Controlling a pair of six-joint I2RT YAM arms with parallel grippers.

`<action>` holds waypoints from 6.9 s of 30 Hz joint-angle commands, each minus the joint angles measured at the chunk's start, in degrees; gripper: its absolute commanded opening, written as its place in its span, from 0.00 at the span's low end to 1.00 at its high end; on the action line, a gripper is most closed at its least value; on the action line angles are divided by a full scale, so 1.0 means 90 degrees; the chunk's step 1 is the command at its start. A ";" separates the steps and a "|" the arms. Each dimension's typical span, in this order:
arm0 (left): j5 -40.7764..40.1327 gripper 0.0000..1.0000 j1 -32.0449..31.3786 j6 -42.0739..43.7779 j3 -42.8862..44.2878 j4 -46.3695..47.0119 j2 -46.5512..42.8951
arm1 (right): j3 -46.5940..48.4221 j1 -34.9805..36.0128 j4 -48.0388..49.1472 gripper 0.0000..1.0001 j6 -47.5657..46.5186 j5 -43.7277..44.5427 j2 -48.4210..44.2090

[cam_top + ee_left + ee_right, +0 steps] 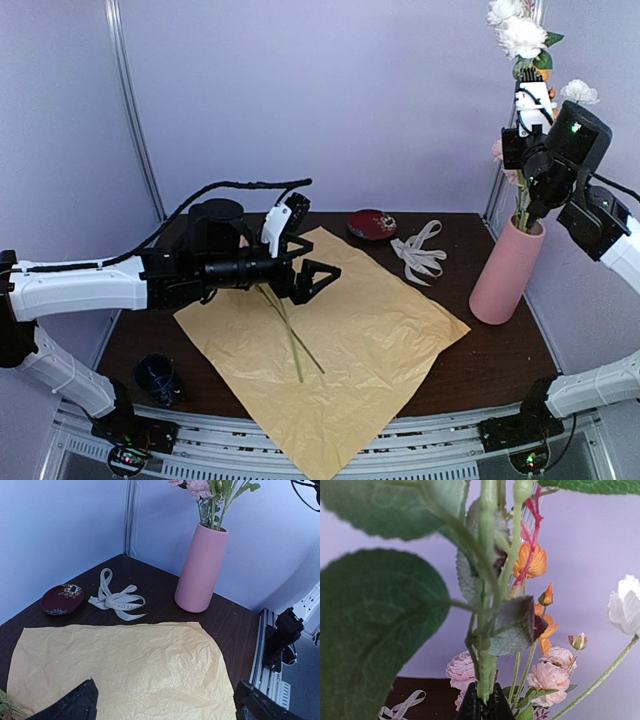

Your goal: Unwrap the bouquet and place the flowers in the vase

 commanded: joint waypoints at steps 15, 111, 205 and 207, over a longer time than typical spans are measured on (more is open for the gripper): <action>0.0174 0.98 -0.0005 -0.0135 0.0112 0.0210 0.0084 | -0.1317 -0.0168 -0.0781 0.00 0.1650 0.0135 -0.0748; -0.3039 0.84 0.1284 -0.2126 -0.2312 -0.1673 -0.2680 | 0.2691 0.1124 0.0011 0.51 0.6853 -0.7400 0.7830; 0.3211 0.00 -0.0927 0.0890 0.1120 0.0046 0.0367 | 0.0396 0.3522 -0.1119 0.31 0.5161 -0.3597 0.0342; 0.3158 0.00 -0.0950 0.0944 0.1147 -0.0037 0.0378 | 0.0492 0.3507 -0.1192 0.24 0.5161 -0.3679 0.0343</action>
